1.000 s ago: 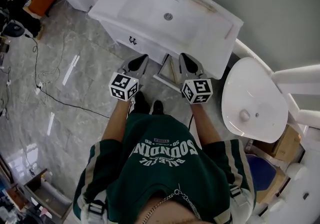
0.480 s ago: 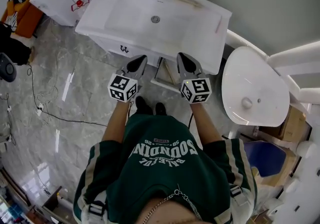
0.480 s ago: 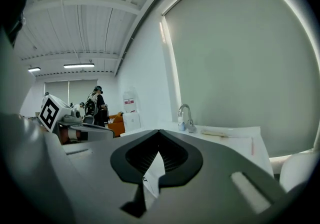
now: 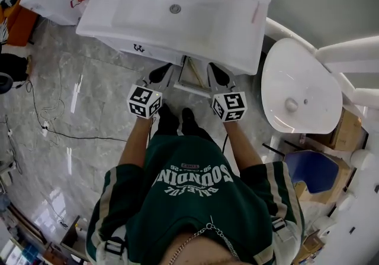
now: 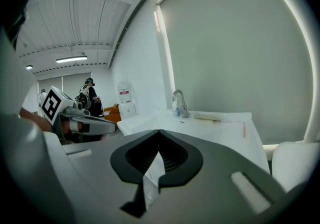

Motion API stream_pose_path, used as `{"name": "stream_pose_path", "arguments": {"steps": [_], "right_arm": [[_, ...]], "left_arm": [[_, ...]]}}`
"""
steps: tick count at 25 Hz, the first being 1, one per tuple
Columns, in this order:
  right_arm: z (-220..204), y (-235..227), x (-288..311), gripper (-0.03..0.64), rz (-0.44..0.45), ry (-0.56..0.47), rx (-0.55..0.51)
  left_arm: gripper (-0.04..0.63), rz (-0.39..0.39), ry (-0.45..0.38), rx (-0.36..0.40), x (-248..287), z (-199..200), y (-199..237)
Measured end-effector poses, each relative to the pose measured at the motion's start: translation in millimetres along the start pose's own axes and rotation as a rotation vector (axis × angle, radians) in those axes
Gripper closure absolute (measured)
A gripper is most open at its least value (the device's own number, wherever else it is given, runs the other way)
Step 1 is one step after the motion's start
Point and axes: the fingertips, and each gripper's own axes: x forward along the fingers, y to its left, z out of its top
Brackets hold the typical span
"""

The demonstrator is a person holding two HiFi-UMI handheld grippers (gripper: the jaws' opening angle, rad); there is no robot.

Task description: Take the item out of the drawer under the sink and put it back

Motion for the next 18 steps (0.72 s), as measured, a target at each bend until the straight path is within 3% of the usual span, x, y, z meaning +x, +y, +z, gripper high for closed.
{"name": "stream_pose_path", "arguments": {"steps": [8,14,18], "right_arm": [[-46,0,4,0.615,0.017,0.097,-0.005],[-96,3,17,0.614,0.054,0.230,-0.027],[-133,8,28,0.549,0.092,0.323,-0.042]], "left_arm": [[0.545,-0.008,0.048,-0.035,6,-30,-1],[0.546,0.010,0.064,-0.057,5,-45,5],[0.546,0.037,0.056,-0.074,1,-51,12]]}}
